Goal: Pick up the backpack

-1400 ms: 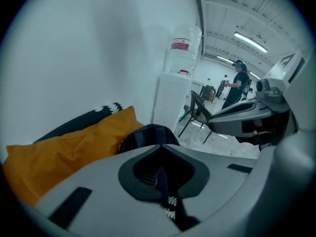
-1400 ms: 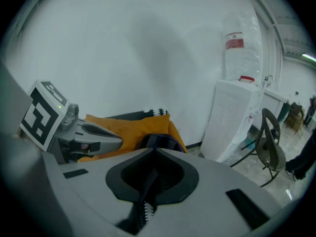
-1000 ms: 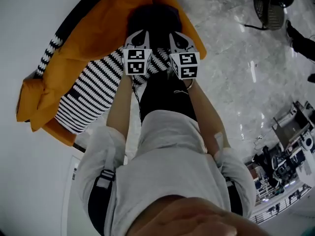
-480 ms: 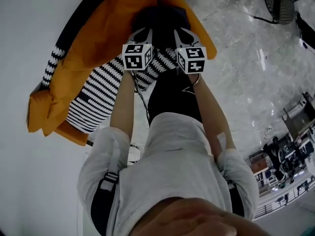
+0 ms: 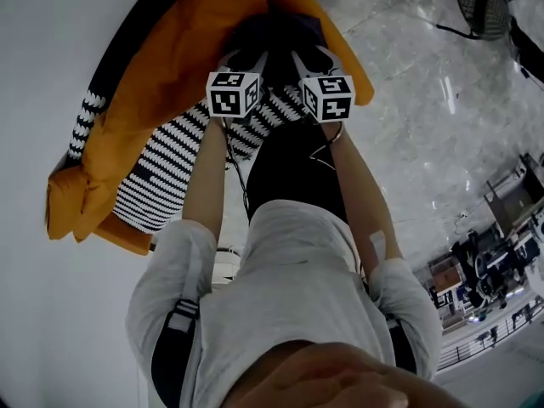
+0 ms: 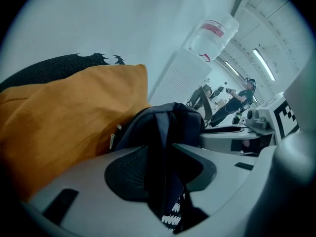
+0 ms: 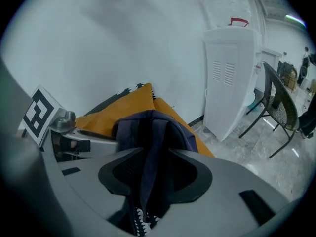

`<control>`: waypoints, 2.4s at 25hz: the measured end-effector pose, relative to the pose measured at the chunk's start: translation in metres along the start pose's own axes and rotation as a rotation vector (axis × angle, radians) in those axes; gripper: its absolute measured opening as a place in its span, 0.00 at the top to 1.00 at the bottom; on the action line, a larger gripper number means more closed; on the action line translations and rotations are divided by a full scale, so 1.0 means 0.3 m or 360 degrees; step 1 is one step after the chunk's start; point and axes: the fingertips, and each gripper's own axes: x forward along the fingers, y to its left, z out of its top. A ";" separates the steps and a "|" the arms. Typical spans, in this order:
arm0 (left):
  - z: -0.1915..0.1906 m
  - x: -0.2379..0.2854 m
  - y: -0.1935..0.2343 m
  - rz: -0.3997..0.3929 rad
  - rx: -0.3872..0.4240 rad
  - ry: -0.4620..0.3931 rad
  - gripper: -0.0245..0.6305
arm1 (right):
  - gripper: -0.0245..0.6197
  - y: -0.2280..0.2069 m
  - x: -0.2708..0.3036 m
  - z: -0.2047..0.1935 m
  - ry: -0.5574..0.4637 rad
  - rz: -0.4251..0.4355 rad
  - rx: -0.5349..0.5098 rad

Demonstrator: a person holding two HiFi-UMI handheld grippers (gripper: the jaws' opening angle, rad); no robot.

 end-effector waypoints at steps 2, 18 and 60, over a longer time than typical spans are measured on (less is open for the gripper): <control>0.003 0.021 0.002 -0.0016 0.0001 0.0005 0.76 | 0.72 -0.012 0.022 0.000 0.0002 0.0003 0.0007; 0.031 0.112 0.024 -0.0026 0.0043 0.0004 0.76 | 0.72 -0.026 0.094 0.031 0.0023 0.0028 0.0054; -0.087 -0.208 -0.153 0.0224 0.0113 -0.0339 0.94 | 0.88 0.121 -0.186 -0.051 -0.0189 0.0246 -0.0009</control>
